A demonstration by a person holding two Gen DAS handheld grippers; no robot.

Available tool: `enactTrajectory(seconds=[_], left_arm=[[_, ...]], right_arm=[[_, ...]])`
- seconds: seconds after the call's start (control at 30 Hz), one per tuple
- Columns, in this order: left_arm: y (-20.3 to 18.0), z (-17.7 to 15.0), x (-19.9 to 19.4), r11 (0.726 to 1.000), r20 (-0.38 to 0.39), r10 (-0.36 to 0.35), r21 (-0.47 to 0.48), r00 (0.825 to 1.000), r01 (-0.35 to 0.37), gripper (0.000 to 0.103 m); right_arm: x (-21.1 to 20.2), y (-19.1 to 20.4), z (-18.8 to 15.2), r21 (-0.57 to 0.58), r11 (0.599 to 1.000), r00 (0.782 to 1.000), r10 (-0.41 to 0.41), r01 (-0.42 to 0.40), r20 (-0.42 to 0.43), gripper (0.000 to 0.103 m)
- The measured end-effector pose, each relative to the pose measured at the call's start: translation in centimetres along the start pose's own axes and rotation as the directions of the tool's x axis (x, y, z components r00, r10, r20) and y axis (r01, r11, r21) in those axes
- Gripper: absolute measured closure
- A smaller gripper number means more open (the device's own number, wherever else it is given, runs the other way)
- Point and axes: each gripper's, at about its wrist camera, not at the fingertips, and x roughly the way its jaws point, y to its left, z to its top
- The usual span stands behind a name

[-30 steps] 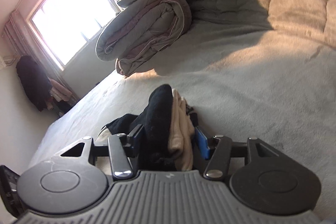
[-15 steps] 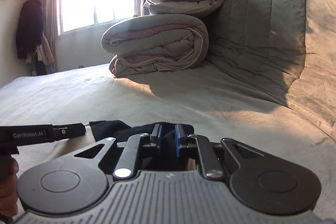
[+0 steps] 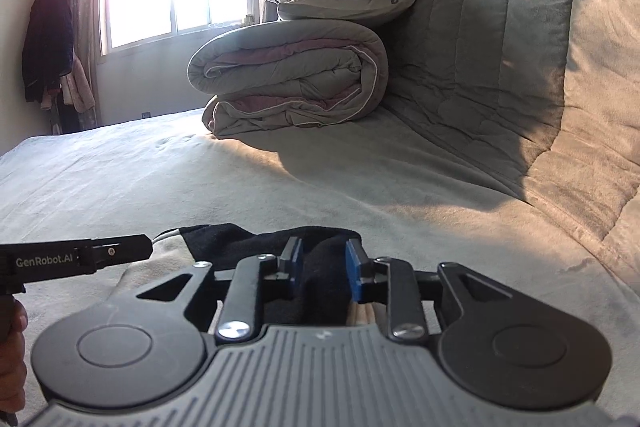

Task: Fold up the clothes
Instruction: 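Set the tee bundle on the bed and open both grippers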

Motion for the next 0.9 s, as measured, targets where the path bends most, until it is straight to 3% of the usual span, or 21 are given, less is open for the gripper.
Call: enactTrajectory(seconds=[0.17,0.27,0.37,0.73,0.9], left_arm=[[-1.2,-0.7,-2.8,1.0,-0.062,0.008,0.024,0.998,-0.007,0.069],[-1.6,-0.5,-4.7,0.999,-0.133,0.037,0.014,0.99,-0.035,0.061],[-1.9,-0.3,-7.0,0.998,-0.178,0.062,0.016,0.982,-0.06,0.055],[-2.3,0.5,-16.6,0.983,-0.271,0.182,0.035,0.945,-0.179,0.033],[-2.3,0.6,-20.7,0.972,-0.299,0.235,0.048,0.925,-0.231,0.017]], right_arm=[[-2.3,1.2,0.4,0.019,1.0,0.999,0.004,-0.003,-0.041,0.074],[-4.1,2.0,1.0,0.027,1.0,0.998,-0.001,0.003,-0.062,0.073],[-6.4,3.0,1.6,0.045,0.999,0.997,-0.012,0.016,-0.078,0.057],[-14.7,8.1,3.1,0.006,1.0,0.99,-0.026,0.027,-0.139,0.045],[-18.2,10.9,3.4,0.027,0.999,0.987,-0.023,0.028,-0.158,0.025]])
